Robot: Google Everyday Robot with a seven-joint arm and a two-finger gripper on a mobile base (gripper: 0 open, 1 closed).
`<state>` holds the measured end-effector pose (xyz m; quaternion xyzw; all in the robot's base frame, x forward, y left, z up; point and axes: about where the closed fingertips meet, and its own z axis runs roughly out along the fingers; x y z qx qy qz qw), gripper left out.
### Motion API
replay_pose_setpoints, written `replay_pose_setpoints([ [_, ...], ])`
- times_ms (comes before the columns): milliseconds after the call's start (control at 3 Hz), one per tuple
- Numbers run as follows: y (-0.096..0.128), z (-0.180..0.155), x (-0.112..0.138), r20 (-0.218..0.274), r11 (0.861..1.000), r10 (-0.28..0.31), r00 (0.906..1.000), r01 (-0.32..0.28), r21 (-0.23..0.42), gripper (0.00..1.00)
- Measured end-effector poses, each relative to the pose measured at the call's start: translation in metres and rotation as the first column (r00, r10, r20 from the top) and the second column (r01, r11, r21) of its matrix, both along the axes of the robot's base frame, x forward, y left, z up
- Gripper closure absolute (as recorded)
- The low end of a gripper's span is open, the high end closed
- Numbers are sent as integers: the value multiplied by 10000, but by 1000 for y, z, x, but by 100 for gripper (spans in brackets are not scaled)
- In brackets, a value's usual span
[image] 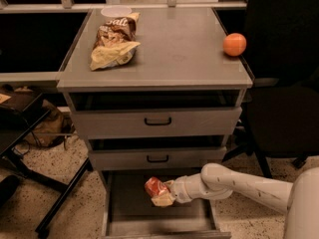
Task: Place coke can into bottom drawer
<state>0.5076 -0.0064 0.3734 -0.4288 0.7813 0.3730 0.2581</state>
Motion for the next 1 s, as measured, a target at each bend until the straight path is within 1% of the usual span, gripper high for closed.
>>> replay_pose_setpoints([
  [333, -6, -56, -2, -669, 9993, -273, 9974, 288, 225, 100],
  [667, -6, -145, -15, -1652, 9934, -687, 9839, 826, 791, 100],
  [1000, -6, -145, -15, -1652, 9934, -687, 9839, 826, 791, 100],
])
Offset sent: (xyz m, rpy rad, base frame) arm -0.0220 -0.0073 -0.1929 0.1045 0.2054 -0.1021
